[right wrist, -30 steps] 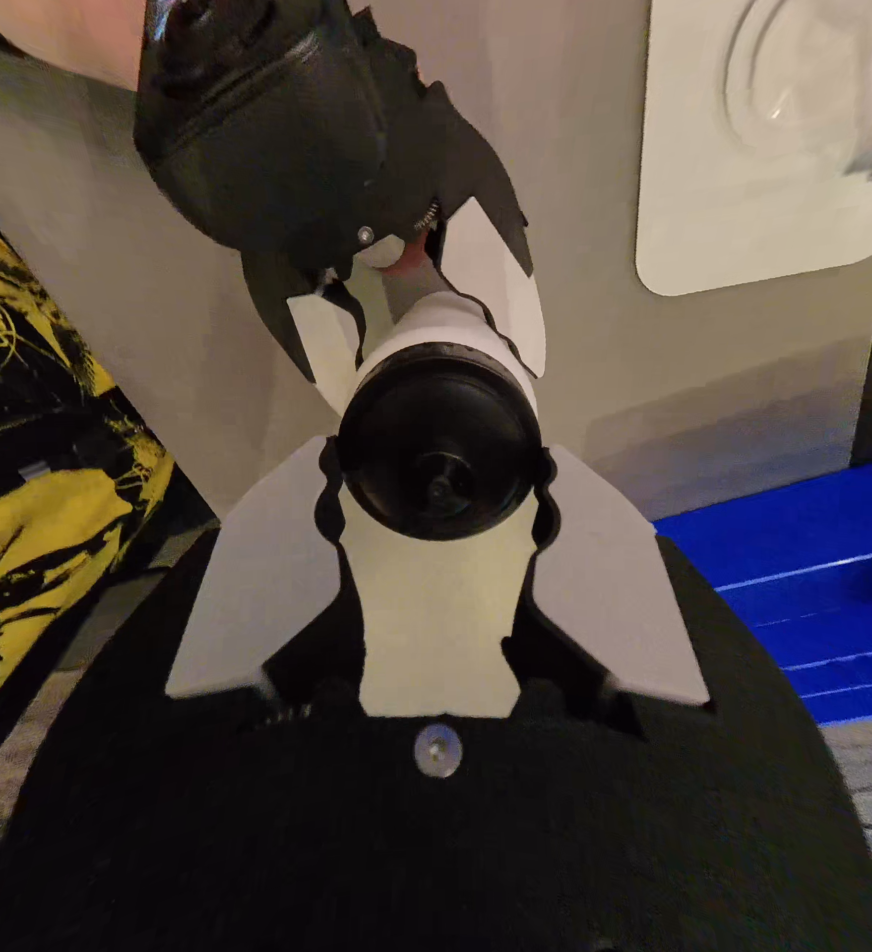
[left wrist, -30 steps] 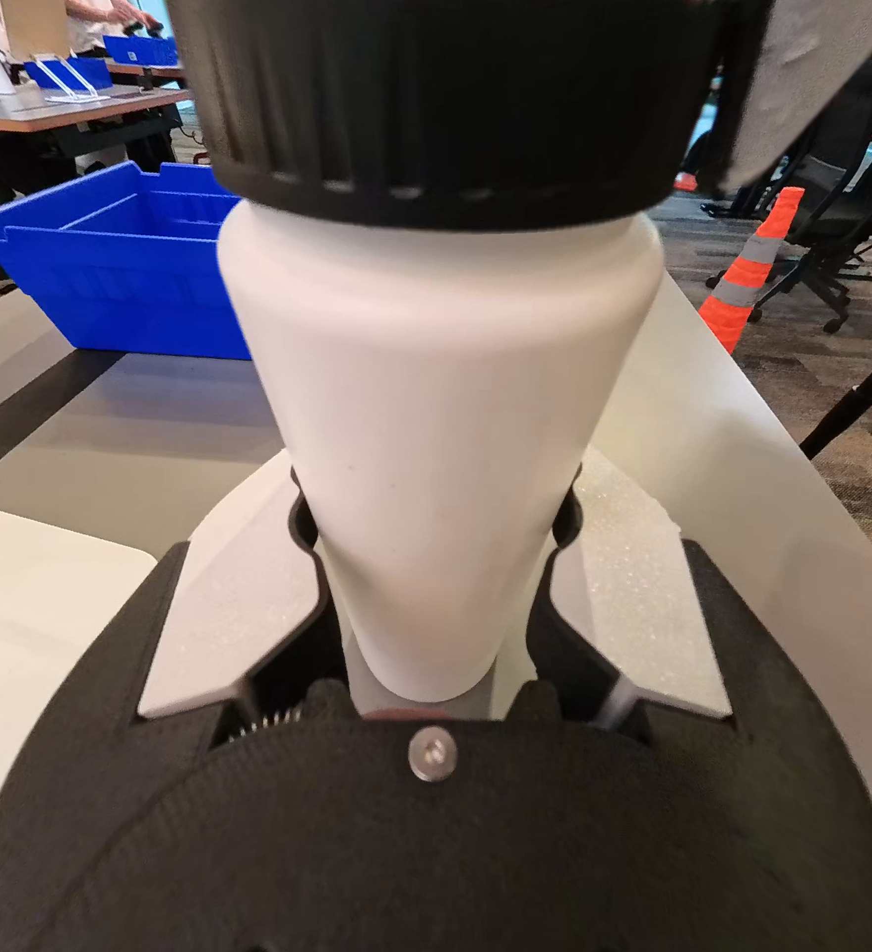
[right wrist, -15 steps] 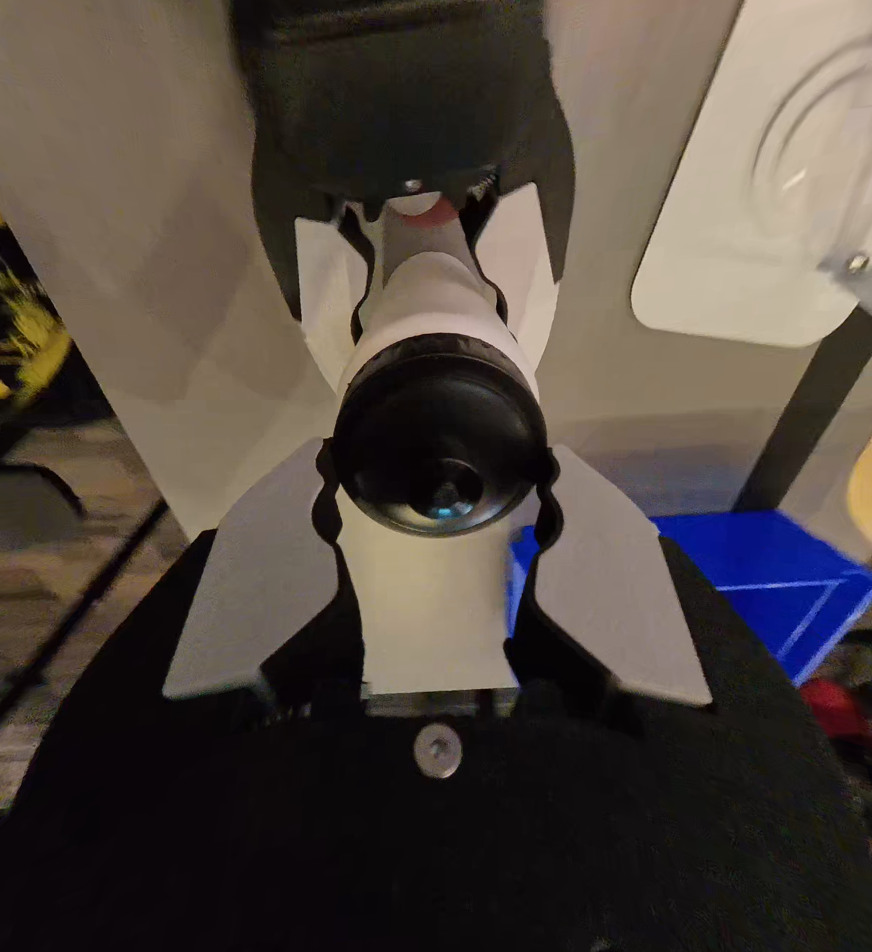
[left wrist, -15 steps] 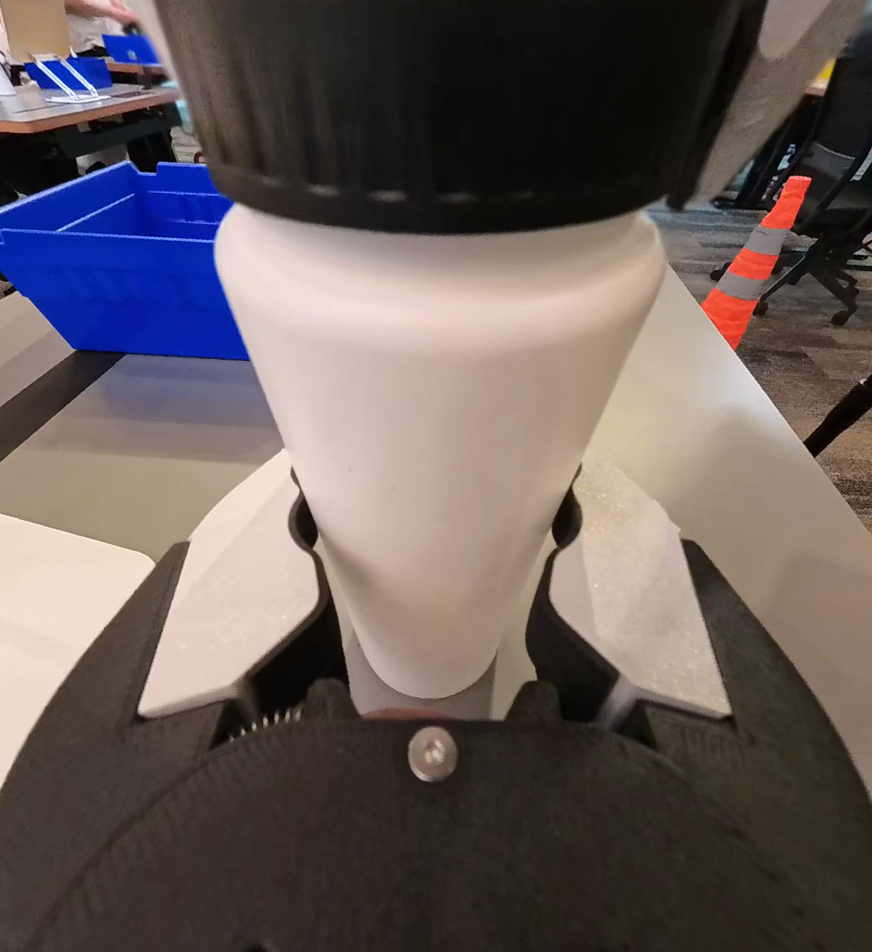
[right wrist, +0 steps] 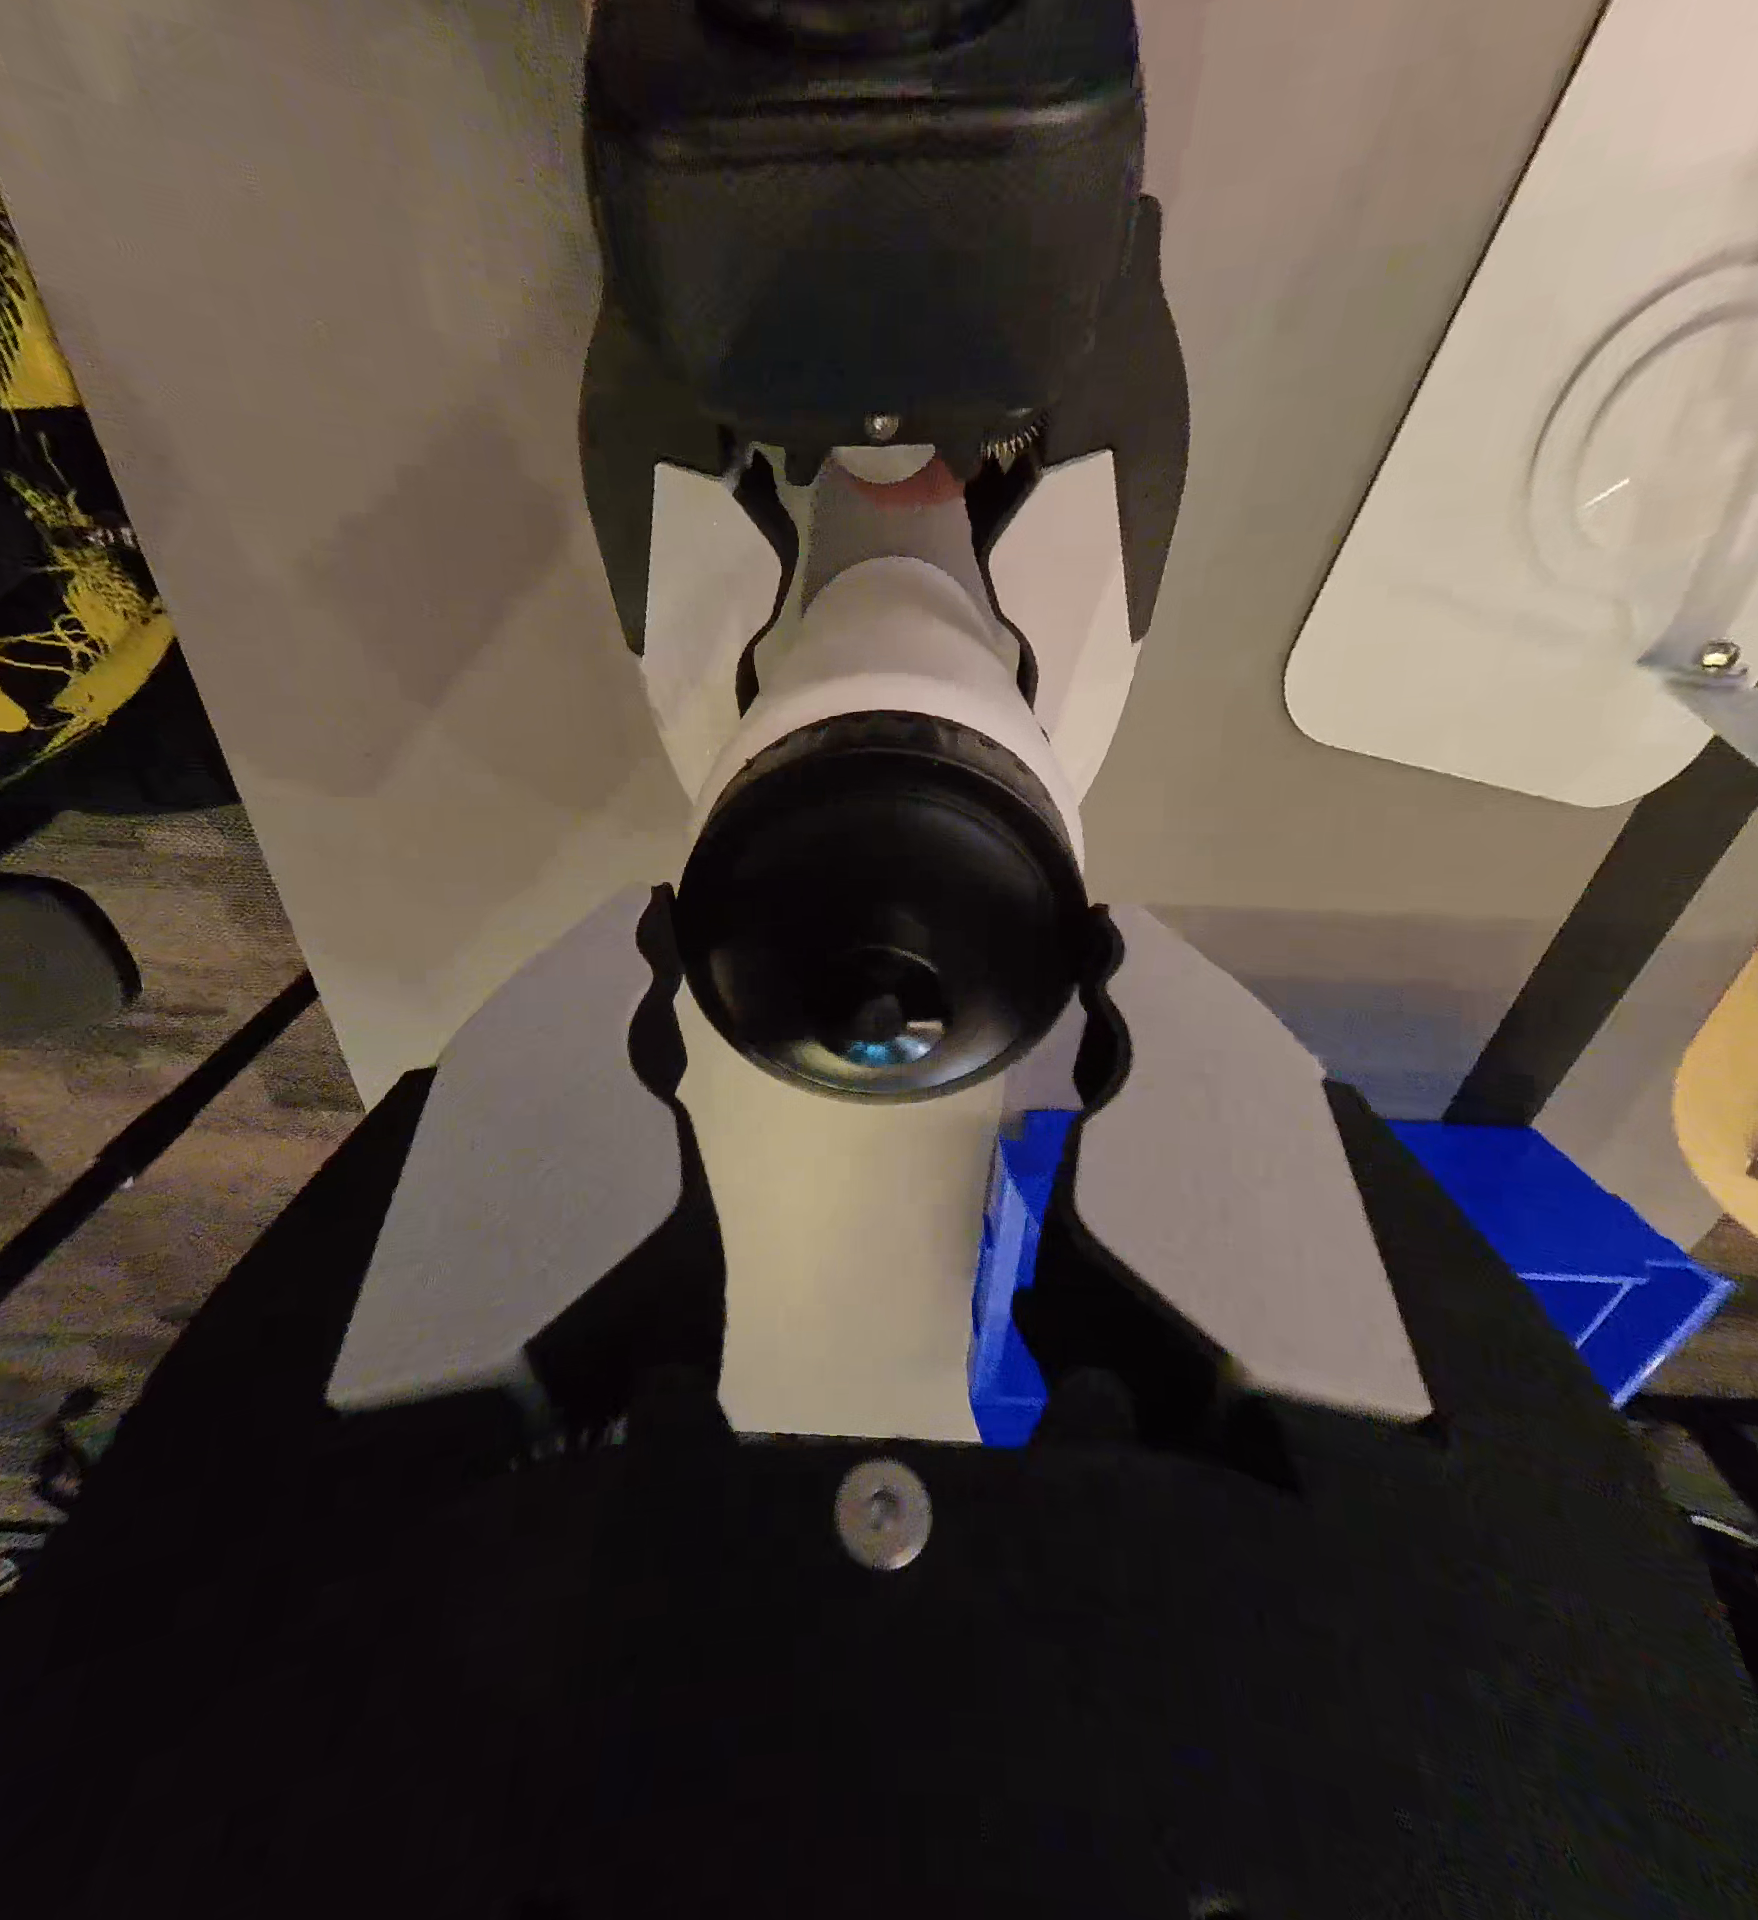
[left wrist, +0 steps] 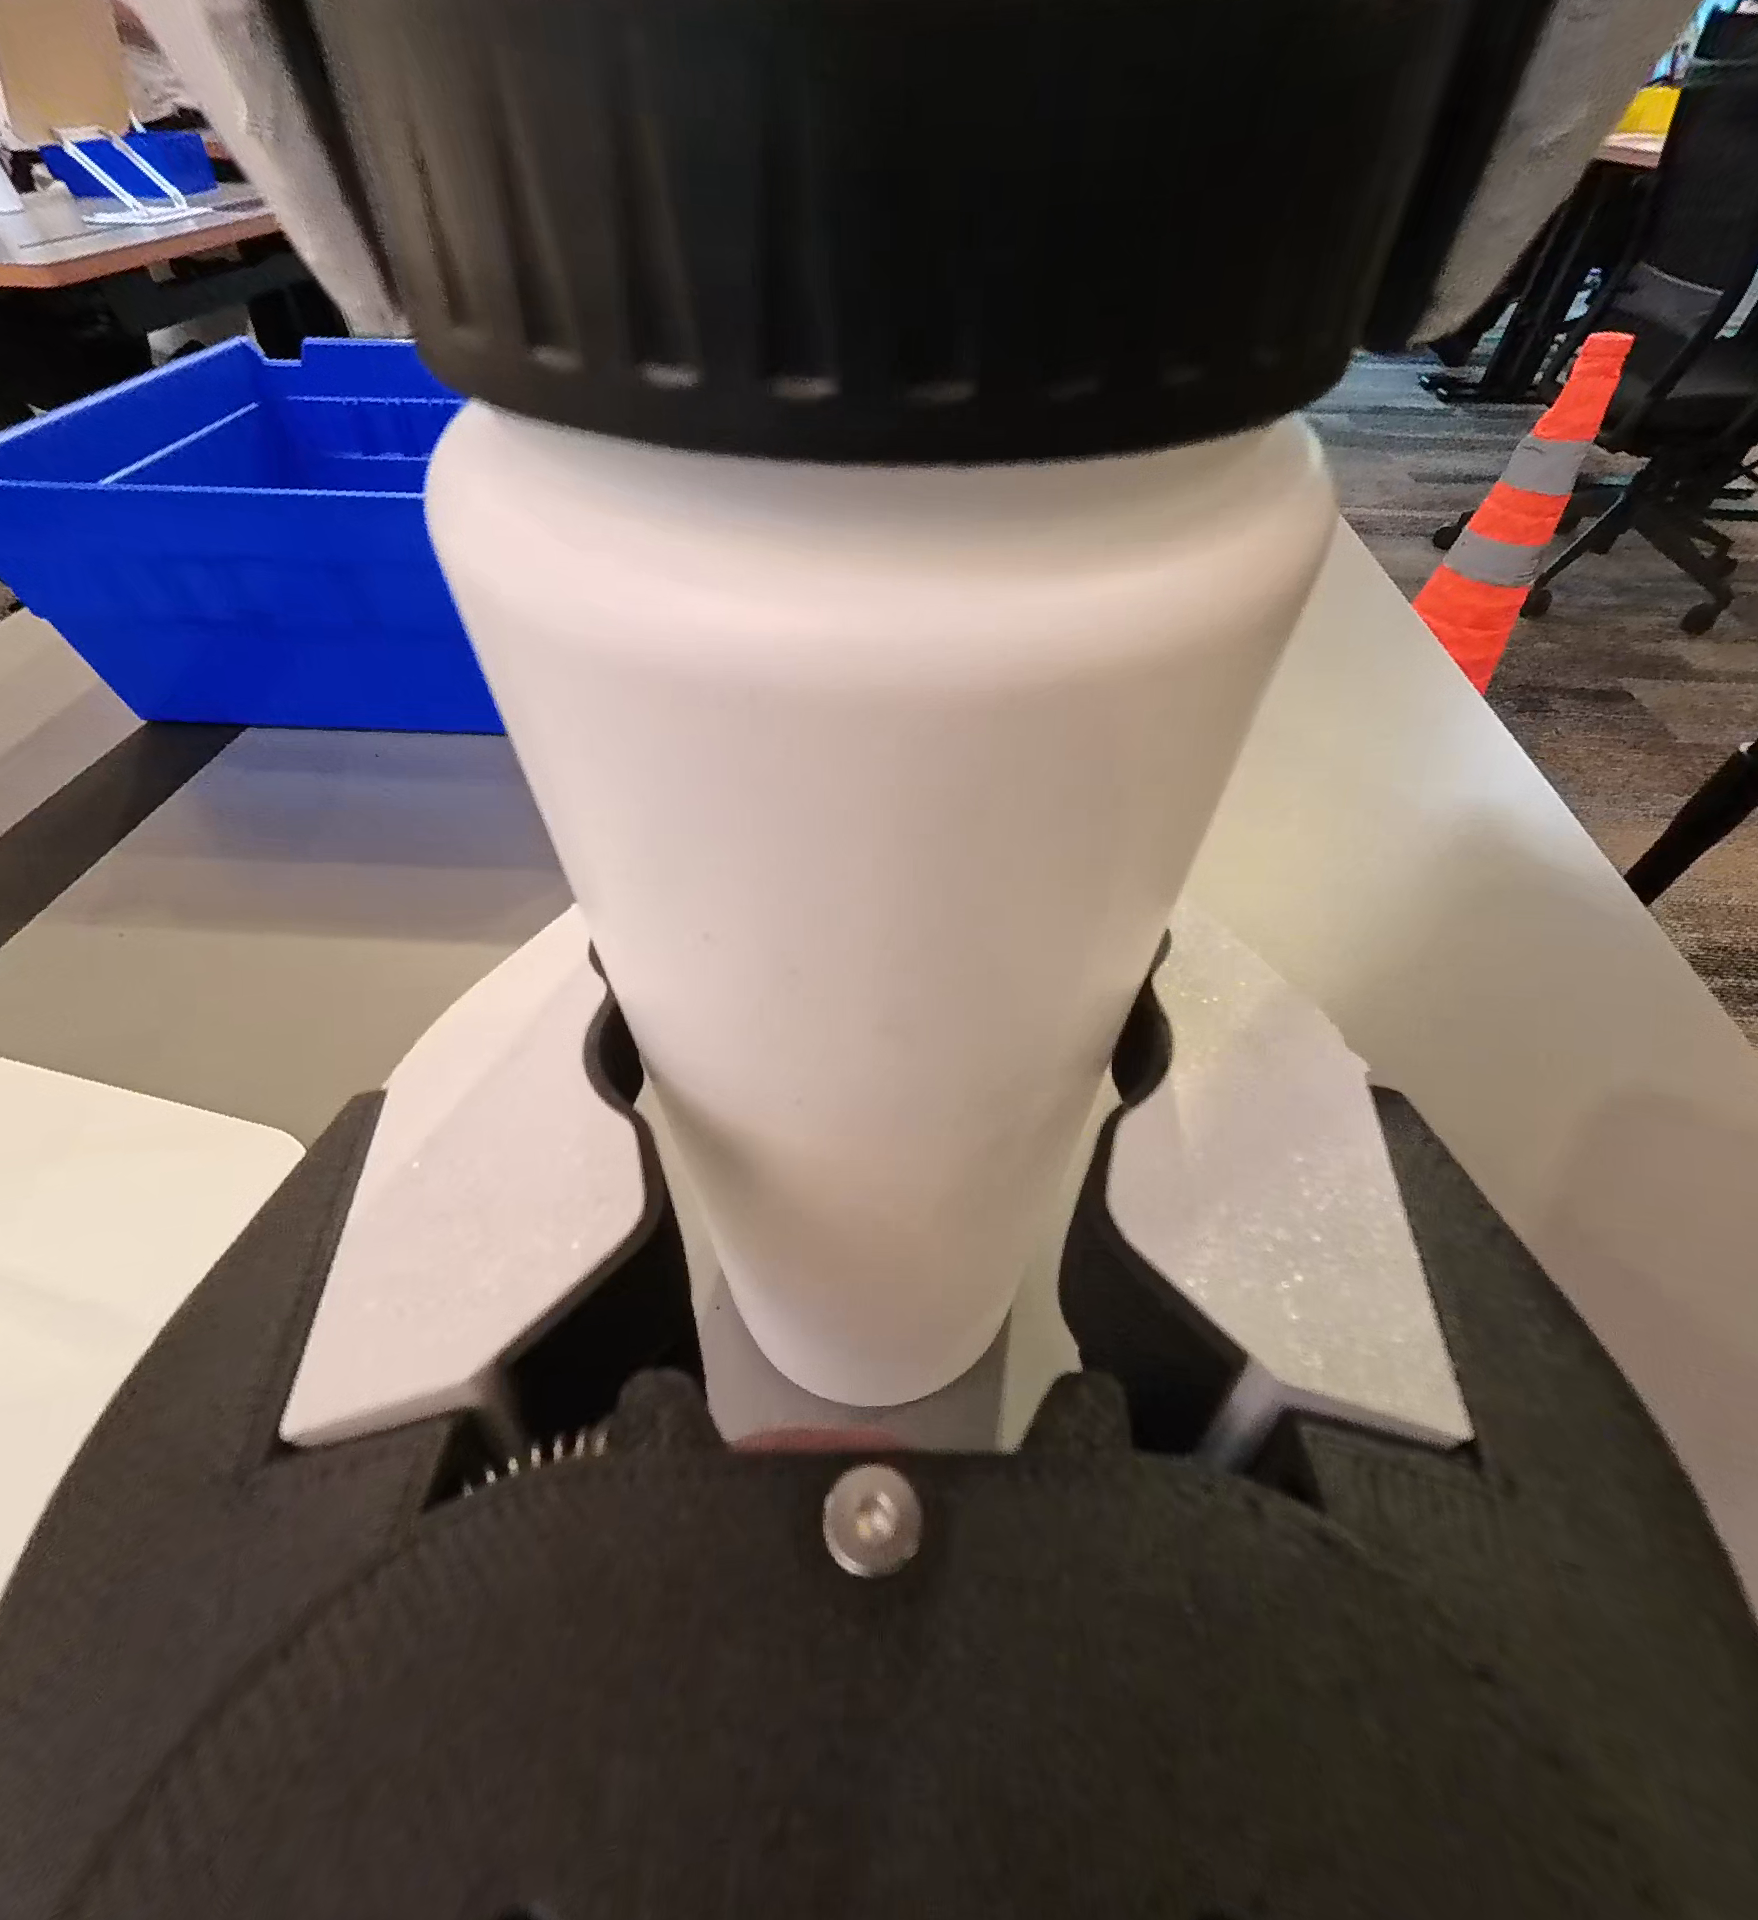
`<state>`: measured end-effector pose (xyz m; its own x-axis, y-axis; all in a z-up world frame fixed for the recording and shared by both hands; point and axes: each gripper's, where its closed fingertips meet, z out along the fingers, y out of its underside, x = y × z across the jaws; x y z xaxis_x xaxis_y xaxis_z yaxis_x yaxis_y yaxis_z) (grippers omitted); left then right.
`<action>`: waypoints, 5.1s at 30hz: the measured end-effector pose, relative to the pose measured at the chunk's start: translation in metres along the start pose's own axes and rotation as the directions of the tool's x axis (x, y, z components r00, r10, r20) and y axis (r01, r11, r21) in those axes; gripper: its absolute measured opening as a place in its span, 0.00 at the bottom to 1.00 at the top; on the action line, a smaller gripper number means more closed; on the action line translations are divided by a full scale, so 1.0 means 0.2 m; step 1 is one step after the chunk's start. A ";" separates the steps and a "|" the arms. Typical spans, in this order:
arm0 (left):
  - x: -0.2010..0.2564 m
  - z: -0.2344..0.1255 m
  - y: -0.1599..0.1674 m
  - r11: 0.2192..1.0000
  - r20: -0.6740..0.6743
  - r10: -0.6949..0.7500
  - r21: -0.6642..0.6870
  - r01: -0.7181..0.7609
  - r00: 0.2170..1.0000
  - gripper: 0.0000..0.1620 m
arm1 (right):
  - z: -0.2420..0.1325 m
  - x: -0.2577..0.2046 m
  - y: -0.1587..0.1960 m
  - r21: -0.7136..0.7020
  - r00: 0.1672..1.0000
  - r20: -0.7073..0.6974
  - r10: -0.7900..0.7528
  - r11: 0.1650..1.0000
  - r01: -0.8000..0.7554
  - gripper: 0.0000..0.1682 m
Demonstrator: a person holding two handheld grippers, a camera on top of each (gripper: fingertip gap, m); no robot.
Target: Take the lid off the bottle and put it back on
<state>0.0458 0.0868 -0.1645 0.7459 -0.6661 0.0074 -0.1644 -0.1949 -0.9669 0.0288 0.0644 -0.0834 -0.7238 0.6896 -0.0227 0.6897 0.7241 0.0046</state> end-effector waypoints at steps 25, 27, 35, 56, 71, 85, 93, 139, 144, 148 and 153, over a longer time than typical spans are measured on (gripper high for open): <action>0.03 0.02 0.00 1.000 -0.018 0.002 0.002 -0.002 1.000 0.56 | 0.00 -0.04 0.02 0.028 0.916 0.056 0.398 0.916 -0.400 0.44; 0.03 0.02 0.00 1.000 -0.020 0.003 0.001 -0.003 1.000 0.56 | 0.00 -0.02 0.03 0.016 0.960 0.034 0.277 0.961 -0.278 0.51; 0.03 0.02 0.00 1.000 -0.020 0.000 0.001 0.000 1.000 0.56 | 0.00 -0.03 0.01 0.017 0.998 0.057 0.029 0.999 -0.030 0.44; 0.04 0.02 -0.01 1.000 -0.031 0.007 0.003 -0.007 0.999 0.56 | -0.01 -0.05 0.02 0.030 0.935 0.070 0.348 0.936 -0.351 0.44; 0.04 0.03 -0.01 1.000 -0.038 -0.001 0.009 0.001 0.999 0.56 | 0.04 -0.05 0.04 0.006 0.929 0.084 0.360 0.932 -0.362 0.46; 0.04 0.01 0.00 1.000 -0.056 -0.020 0.018 0.021 0.998 0.53 | 0.08 -0.03 0.05 0.000 0.921 0.084 0.379 0.925 -0.381 0.48; 0.04 0.01 -0.01 1.000 -0.061 -0.017 0.007 0.018 0.998 0.53 | 0.09 -0.03 0.06 0.030 0.944 0.062 0.323 0.945 -0.325 0.48; 0.07 0.02 -0.05 0.999 -0.057 0.007 0.039 -0.004 0.998 0.53 | -0.04 -0.04 0.02 0.046 0.992 -0.056 0.115 0.993 -0.112 0.58; 0.06 0.01 -0.05 0.999 -0.055 0.007 0.040 -0.004 0.998 0.53 | -0.05 -0.05 0.02 0.030 0.998 -0.037 -0.059 0.998 0.060 0.40; 0.06 0.02 -0.05 0.999 -0.053 0.000 0.040 0.002 0.999 0.53 | -0.05 -0.04 0.03 0.023 0.993 -0.006 0.115 0.993 -0.115 0.40; 0.07 0.02 -0.05 0.999 -0.060 0.009 0.040 -0.006 0.998 0.53 | -0.04 -0.06 0.02 0.050 0.932 0.017 0.362 0.931 -0.362 0.41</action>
<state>0.0602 0.0815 -0.1558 0.7044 -0.7096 0.0144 -0.1429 -0.1616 -0.9765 0.0392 0.0596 -0.0746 -0.4247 0.9046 -0.0362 0.9051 0.4235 -0.0371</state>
